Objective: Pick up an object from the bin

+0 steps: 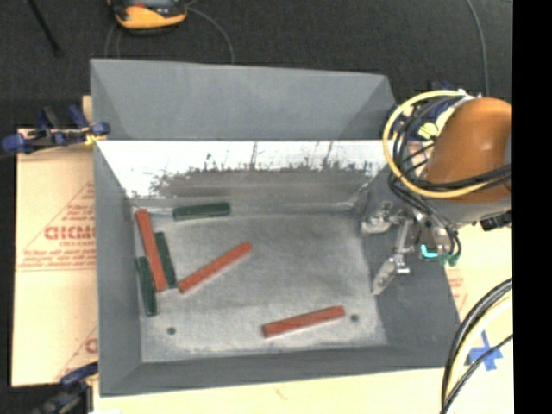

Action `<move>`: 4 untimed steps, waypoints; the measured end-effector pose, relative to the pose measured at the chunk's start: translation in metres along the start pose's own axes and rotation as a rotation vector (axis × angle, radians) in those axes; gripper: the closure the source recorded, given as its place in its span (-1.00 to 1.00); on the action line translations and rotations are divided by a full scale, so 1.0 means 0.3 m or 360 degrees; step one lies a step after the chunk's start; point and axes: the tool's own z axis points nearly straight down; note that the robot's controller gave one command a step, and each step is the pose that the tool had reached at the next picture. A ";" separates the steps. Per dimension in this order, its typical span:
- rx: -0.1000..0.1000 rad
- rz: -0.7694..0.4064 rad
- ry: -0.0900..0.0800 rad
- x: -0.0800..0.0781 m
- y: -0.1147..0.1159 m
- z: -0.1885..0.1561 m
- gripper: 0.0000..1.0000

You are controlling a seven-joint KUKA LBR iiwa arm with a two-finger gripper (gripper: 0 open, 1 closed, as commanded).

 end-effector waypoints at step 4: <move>-0.0004 0.0116 0.0015 0.212 0.056 0.310 1.00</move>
Offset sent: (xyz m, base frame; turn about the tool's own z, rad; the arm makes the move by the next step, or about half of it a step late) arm -0.0445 0.0423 -0.0991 -0.3054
